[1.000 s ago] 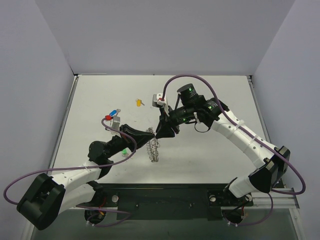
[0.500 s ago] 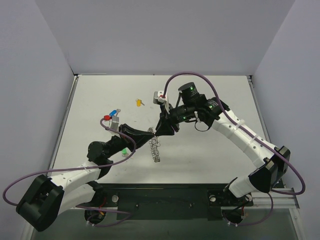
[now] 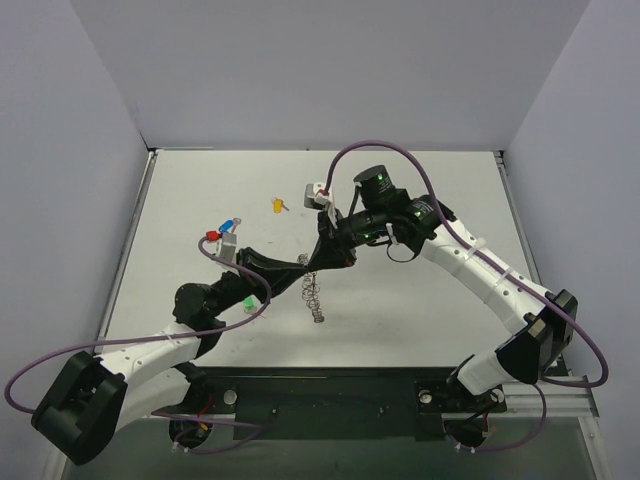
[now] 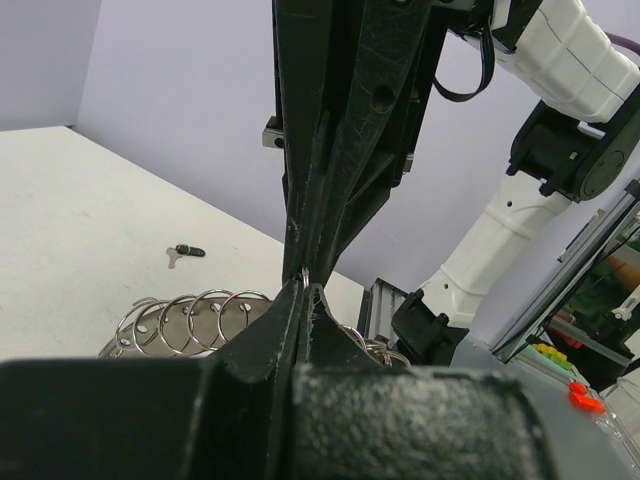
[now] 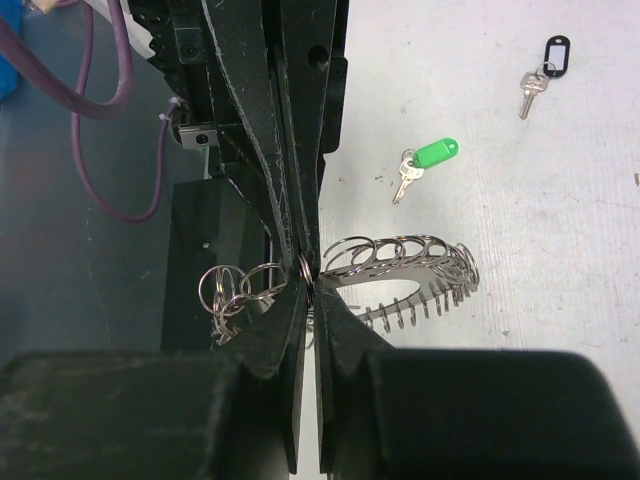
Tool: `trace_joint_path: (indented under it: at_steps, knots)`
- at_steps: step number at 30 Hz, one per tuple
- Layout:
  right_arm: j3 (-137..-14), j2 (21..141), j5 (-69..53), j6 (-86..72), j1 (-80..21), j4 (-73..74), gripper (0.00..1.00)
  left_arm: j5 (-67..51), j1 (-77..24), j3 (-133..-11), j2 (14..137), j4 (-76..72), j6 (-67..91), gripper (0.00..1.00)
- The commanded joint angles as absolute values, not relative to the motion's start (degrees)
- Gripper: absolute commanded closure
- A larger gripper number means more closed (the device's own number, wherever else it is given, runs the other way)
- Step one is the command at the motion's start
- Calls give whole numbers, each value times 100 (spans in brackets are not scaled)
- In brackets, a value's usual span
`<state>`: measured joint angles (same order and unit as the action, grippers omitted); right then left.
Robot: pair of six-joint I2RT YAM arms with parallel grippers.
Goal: Put the keys on the keyring
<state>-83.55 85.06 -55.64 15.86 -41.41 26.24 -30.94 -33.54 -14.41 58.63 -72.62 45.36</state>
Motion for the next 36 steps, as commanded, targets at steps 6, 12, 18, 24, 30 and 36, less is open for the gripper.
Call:
trace_joint_path:
  at_steps: [6, 12, 18, 24, 30, 36]
  knots:
    - [-8516, 8490, -5714, 1301, -4166, 2609, 100, -2901, -3340, -1688, 5757, -8878, 4447, 100]
    - [-8798, 8490, -5125, 1862, -4104, 3303, 100, -2821, -3340, -1617, 5468, -7659, 4228, 81]
    - [-8850, 8464, -4589, 2880, -4139, 4207, 100, -2847, -3305, -1897, 4580, -5158, 3306, 47]
    - [-9351, 8640, -3868, 4331, -4385, 5640, 100, -3295, -3313, -2565, 4332, -2963, 2058, 41]
    - [-9861, 8912, -3691, 5009, -4509, 6477, 100, -3867, -3523, -2900, 5035, -3031, 1531, 42]
    - [-9897, 9000, -3718, 5256, -4535, 6750, 100, -3779, -3981, -2979, 5685, -3972, 1177, 48]
